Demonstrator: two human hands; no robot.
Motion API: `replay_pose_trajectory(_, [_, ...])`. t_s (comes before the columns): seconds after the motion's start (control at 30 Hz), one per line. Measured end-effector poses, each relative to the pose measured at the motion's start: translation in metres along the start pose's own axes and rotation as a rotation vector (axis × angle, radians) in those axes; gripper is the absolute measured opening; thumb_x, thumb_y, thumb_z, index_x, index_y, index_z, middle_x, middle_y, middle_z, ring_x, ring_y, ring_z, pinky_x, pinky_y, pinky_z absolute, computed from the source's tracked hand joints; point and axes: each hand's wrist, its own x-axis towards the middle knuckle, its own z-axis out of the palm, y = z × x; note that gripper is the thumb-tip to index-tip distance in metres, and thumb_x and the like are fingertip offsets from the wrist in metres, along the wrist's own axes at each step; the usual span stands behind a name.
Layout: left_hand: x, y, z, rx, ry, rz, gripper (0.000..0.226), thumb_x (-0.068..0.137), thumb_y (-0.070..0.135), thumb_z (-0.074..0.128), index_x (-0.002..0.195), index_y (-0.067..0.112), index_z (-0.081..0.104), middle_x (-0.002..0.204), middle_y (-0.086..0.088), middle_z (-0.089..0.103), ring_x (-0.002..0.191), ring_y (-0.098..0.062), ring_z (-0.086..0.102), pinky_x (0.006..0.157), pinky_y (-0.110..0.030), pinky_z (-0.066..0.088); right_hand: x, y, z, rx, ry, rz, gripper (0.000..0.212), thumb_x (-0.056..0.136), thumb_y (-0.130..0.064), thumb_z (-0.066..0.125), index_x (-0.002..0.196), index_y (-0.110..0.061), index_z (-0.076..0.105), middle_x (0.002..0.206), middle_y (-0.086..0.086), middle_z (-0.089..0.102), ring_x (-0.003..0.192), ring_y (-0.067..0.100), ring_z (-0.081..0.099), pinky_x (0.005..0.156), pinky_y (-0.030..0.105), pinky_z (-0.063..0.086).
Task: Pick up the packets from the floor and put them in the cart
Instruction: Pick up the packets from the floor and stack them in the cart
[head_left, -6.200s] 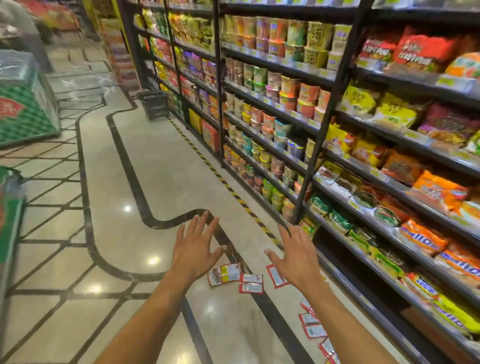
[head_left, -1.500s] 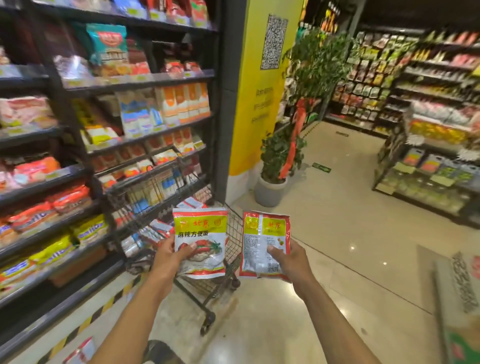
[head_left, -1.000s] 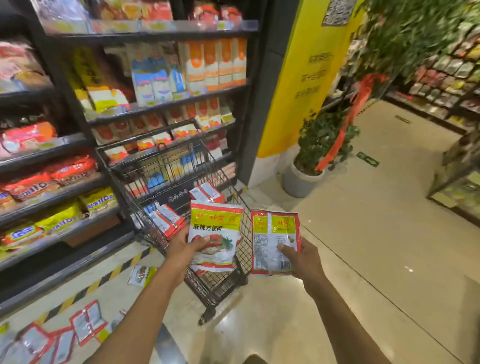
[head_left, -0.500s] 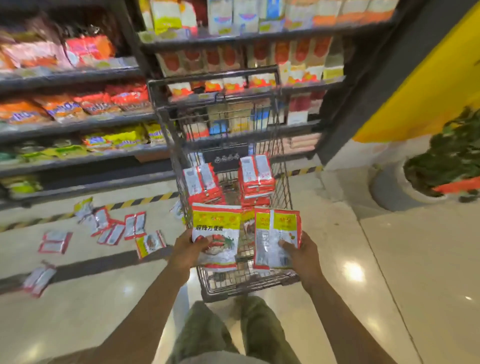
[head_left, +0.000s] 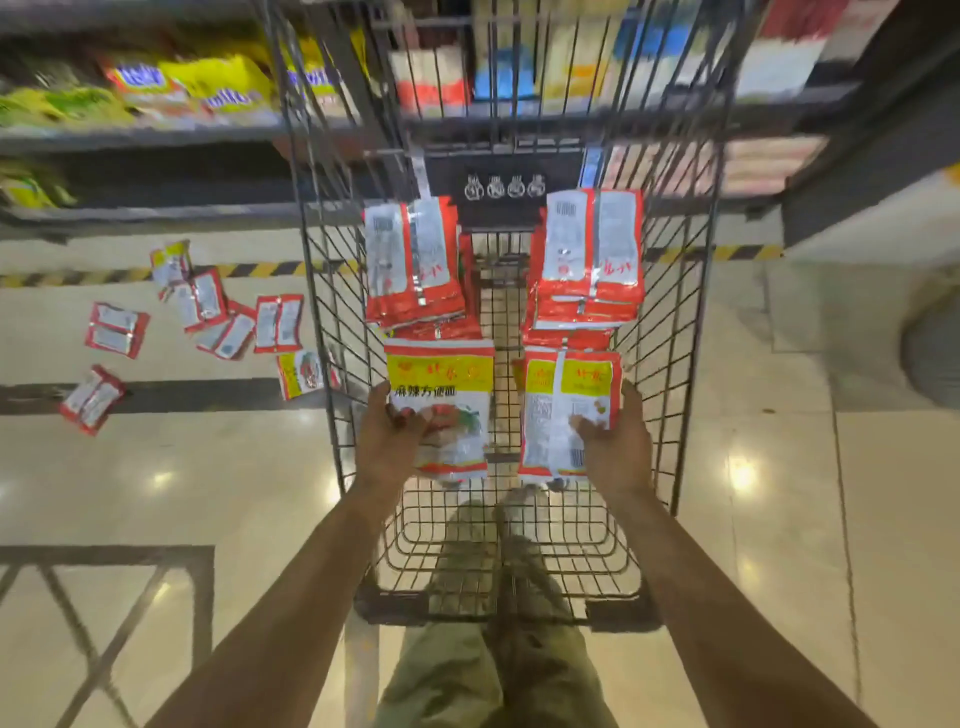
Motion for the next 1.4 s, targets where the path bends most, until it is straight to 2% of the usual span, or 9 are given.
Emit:
replay_pose_trajectory(0.1, [0.067,-0.043,0.017,0.139,0.03,-0.052,0.042,0.087,0.035,0.072,0.126,0.023,0.062,0.109,-0.001,0.075,0.098,-0.026,0.075,0.089,-0.053,0.061,0.042,0.022,0.024,-0.112,0.025,0.041,0.06,0.091,-0.007,0.07,0.143,-0.027,0.047,0.092,-0.021,0.067,0.085,0.012,0.067,0.088,0.045,0.059])
replay_pose_trajectory(0.2, [0.121,-0.076,0.03,0.196,0.071,-0.111,0.04,0.088,0.036,0.069,0.123,0.019,0.06,0.104,-0.001,0.075,0.094,-0.021,0.075,0.088,-0.049,0.062,0.072,0.034,0.037,-0.225,0.092,0.067,0.067,0.088,-0.013,0.07,0.145,-0.035,0.044,0.094,-0.007,0.07,0.09,0.031,0.071,0.084,0.048,0.061])
replay_pose_trajectory(0.3, [0.132,-0.073,0.044,0.336,0.132,-0.097,0.051,0.093,0.025,0.062,0.141,0.011,0.055,0.128,-0.014,0.068,0.117,-0.036,0.066,0.102,-0.054,0.054,0.084,0.052,0.051,-0.362,0.137,-0.037,0.07,0.088,-0.023,0.065,0.15,-0.037,0.037,0.111,0.001,0.073,0.101,0.034,0.07,0.085,0.043,0.058])
replay_pose_trajectory(0.43, [0.108,-0.065,0.059,0.558,0.207,0.223,0.082,0.085,-0.003,0.058,0.161,0.011,0.029,0.163,-0.018,0.033,0.152,-0.033,0.03,0.124,-0.045,0.03,0.088,0.068,0.068,-0.566,0.319,-0.412,0.061,0.102,-0.039,0.046,0.155,-0.01,0.039,0.144,0.019,0.051,0.132,0.032,0.045,0.109,0.043,0.043])
replay_pose_trajectory(0.5, [0.102,-0.071,0.06,0.73,0.22,0.434,0.083,0.086,0.005,0.06,0.162,0.014,0.028,0.167,-0.021,0.025,0.155,-0.037,0.021,0.127,-0.049,0.022,0.086,0.071,0.075,-0.641,0.342,-0.491,0.064,0.106,-0.052,0.034,0.149,-0.006,0.046,0.149,0.026,0.047,0.139,0.04,0.043,0.119,0.052,0.037])
replay_pose_trajectory(0.57, [0.103,-0.081,0.061,0.912,0.175,0.602,0.067,0.1,0.022,0.053,0.162,0.015,0.031,0.167,-0.024,0.024,0.156,-0.043,0.02,0.127,-0.052,0.012,0.082,0.08,0.083,-0.786,0.304,-0.577,0.057,0.104,-0.039,0.045,0.148,-0.003,0.05,0.153,0.028,0.046,0.143,0.045,0.042,0.117,0.059,0.037])
replay_pose_trajectory(0.83, [0.112,-0.103,0.072,1.088,0.025,0.453,0.074,0.104,0.052,0.041,0.167,0.025,0.012,0.175,-0.01,-0.005,0.161,-0.034,-0.007,0.128,-0.058,-0.002,0.084,0.109,0.095,-0.949,0.183,-0.365,0.075,0.102,-0.055,0.05,0.163,-0.017,0.029,0.167,0.024,0.027,0.154,0.042,0.026,0.125,0.057,0.026])
replay_pose_trajectory(0.97, [0.09,-0.078,0.062,1.088,-0.009,0.524,0.076,0.104,0.057,0.037,0.167,0.027,0.006,0.175,-0.008,-0.012,0.16,-0.032,-0.015,0.129,-0.056,-0.003,0.066,0.085,0.08,-0.955,0.042,-0.307,0.083,0.102,-0.069,0.036,0.167,-0.024,0.01,0.173,0.018,0.01,0.16,0.037,0.01,0.129,0.056,0.016])
replay_pose_trajectory(1.4, [-0.071,0.077,-0.054,1.087,0.075,0.757,0.083,0.098,0.063,0.039,0.166,0.036,0.0,0.174,-0.002,-0.015,0.161,-0.031,-0.014,0.129,-0.056,-0.005,-0.114,-0.119,0.012,-0.917,0.188,-0.548,0.079,0.1,-0.065,0.034,0.166,-0.022,0.023,0.172,0.014,0.023,0.16,0.036,0.017,0.128,0.055,0.02])
